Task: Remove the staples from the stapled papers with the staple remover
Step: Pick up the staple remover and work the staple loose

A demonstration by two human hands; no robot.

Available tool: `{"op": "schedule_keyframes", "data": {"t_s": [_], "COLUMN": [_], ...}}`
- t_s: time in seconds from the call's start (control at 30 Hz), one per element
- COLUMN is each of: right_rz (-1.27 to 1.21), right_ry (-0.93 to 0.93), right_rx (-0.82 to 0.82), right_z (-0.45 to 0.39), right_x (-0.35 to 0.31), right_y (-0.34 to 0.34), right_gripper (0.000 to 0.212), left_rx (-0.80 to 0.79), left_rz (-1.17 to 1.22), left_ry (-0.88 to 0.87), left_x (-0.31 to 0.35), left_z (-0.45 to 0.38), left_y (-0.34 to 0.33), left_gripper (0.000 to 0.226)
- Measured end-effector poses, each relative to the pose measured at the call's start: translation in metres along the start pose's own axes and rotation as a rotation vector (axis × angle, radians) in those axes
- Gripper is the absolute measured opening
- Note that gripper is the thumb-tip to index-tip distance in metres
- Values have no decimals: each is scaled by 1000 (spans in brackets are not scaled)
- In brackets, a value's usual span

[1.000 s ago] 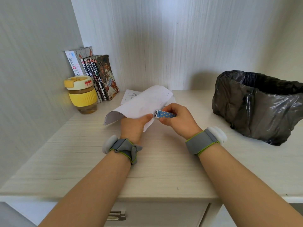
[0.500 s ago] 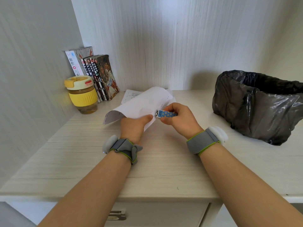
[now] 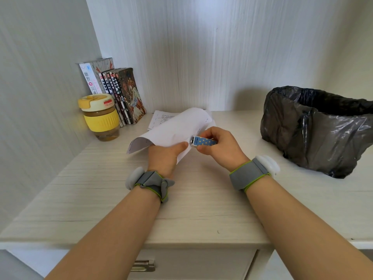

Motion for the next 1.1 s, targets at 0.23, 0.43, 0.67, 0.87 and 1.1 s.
{"op": "schedule_keyframes", "data": {"t_s": [0.23, 0.43, 0.67, 0.87, 1.1], "right_rz": [-7, -4, -51, -66, -204], "right_ry": [58, 40, 10, 79, 68], "right_rx": [-14, -24, 5, 40, 125], "right_z": [1, -1, -1, 1, 1], "right_x": [0, 4, 3, -2, -6], "right_y": [-1, -1, -2, -1, 5], "right_gripper": [25, 26, 32, 36, 33], "left_rx": [-17, -25, -14, -75, -76], "left_rz": [29, -6, -22, -47, 178], "left_ry": [-6, -13, -40, -34, 49], "left_x": [-1, 0, 5, 6, 6], "left_z": [-1, 1, 5, 5, 8], "left_y": [1, 1, -2, -3, -8], "left_gripper": [37, 35, 41, 39, 36]}}
Point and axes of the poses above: each hand's wrist, its own z-axis away from the middle knuckle, its own y-axis out of the back of the hand, x = y × z, the point moved 2 cm from there along -z, towards the middle knuckle, and after that the axes turned 11 degrees about -x, right-handed, at the moved point
